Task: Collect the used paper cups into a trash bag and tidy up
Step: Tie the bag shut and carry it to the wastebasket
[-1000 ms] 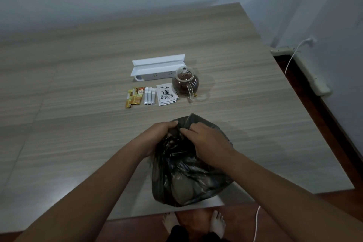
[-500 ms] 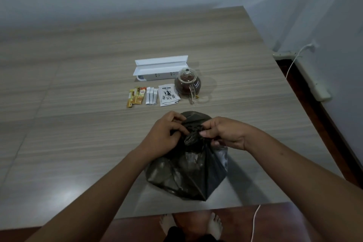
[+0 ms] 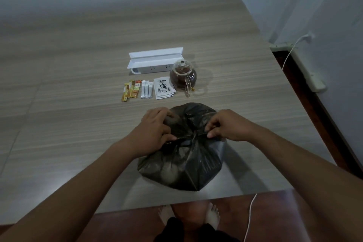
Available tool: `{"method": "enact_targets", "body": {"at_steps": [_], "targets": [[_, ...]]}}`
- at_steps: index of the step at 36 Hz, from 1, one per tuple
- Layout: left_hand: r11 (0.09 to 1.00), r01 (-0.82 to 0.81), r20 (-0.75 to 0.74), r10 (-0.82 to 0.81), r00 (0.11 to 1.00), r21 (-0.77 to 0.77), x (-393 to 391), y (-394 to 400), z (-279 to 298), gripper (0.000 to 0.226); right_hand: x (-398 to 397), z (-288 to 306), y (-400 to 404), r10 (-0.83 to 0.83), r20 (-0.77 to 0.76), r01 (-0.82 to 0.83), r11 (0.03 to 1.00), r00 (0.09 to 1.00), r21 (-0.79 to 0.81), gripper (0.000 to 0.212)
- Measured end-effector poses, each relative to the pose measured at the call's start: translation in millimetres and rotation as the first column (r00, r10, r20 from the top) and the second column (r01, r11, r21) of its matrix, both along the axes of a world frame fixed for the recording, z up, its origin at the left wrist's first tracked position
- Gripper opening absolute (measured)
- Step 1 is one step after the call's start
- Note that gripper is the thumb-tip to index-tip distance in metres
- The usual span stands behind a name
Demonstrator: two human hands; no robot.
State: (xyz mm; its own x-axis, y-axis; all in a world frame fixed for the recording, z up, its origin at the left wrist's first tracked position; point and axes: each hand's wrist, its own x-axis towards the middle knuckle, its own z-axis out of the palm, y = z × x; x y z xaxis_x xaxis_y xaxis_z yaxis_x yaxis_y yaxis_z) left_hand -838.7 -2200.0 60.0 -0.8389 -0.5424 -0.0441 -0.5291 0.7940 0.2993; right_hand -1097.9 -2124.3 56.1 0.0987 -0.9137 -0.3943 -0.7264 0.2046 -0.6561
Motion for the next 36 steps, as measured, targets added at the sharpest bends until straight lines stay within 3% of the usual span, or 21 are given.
{"method": "enact_targets", "body": {"at_steps": [2, 7, 9, 11, 13, 15, 17, 20, 24, 26, 28, 33, 36], "targets": [[1.0, 0.008, 0.023, -0.007, 1.0, -0.03, 9.8, 0.0, -3.6, 0.028, -4.0, -7.1, 4.1, 0.023, -0.075, -0.027, 0.999, 0.997, -0.047, 0.012], [0.997, 0.048, 0.068, -0.044, 0.997, -0.055, 22.0, 1.4, -2.6, 0.031, -3.4, -20.9, 13.8, -0.069, -0.021, 0.066, 0.993, 0.997, -0.1, 0.003], [1.0, 0.019, 0.035, -0.02, 0.999, 0.016, 23.3, 2.4, 1.0, 0.031, -1.5, -25.4, 15.5, -0.131, 0.029, 0.133, 0.987, 0.991, -0.092, 0.004], [0.977, -0.03, -0.028, 0.037, 0.999, 0.209, 22.1, 2.7, 7.2, 0.033, -0.7, -28.6, 17.0, -0.206, 0.1, 0.212, 0.976, 0.974, -0.053, 0.008], [0.858, -0.065, -0.115, 0.143, 0.983, 0.51, 16.7, 3.7, 12.9, 0.035, -0.6, -31.5, 20.0, -0.286, 0.181, 0.292, 0.956, 0.941, -0.011, 0.012], [0.661, -0.067, -0.189, 0.308, 0.933, 0.747, 5.7, 9.2, 15.1, 0.034, 1.4, -33.2, 23.4, -0.361, 0.281, 0.365, 0.93, 0.889, 0.039, 0.01], [0.451, -0.023, -0.214, 0.469, 0.857, 0.892, -10.2, 17.6, 13.0, 0.044, 5.0, -34.8, 26.4, -0.407, 0.379, 0.404, 0.91, 0.831, 0.093, 0.008], [0.207, 0.035, -0.173, 0.698, 0.695, 0.978, -34.2, 26.3, 5.0, 0.04, 11.4, -35.6, 30.7, -0.455, 0.469, 0.439, 0.886, 0.757, 0.15, 0.005], [0.088, 0.054, -0.103, 0.811, 0.576, 0.995, -44.0, 25.3, -7.7, 0.021, 16.7, -34.6, 37.2, -0.532, 0.573, 0.509, 0.832, 0.623, 0.22, 0.007], [0.099, 0.032, -0.099, 0.804, 0.586, 0.995, -42.2, 24.2, -13.9, 0.015, 18.0, -35.0, 41.2, -0.562, 0.597, 0.55, 0.803, 0.573, 0.229, 0.009], [0.143, -0.048, -0.088, 0.807, 0.584, 0.989, -42.5, 24.5, -16.7, 0.025, 19.5, -35.4, 44.5, -0.583, 0.62, 0.583, 0.777, 0.525, 0.236, 0.011], [0.18, -0.157, -0.077, 0.858, 0.508, 0.971, -47.8, 25.6, -16.3, 0.023, 24.0, -34.5, 46.8, -0.609, 0.658, 0.637, 0.731, 0.443, 0.247, 0.015], [0.249, -0.245, -0.083, 0.841, 0.535, 0.937, -46.4, 22.3, -14.3, 0.013, 23.7, -33.1, 47.3, -0.604, 0.674, 0.648, 0.723, 0.426, 0.239, 0.017]]}}
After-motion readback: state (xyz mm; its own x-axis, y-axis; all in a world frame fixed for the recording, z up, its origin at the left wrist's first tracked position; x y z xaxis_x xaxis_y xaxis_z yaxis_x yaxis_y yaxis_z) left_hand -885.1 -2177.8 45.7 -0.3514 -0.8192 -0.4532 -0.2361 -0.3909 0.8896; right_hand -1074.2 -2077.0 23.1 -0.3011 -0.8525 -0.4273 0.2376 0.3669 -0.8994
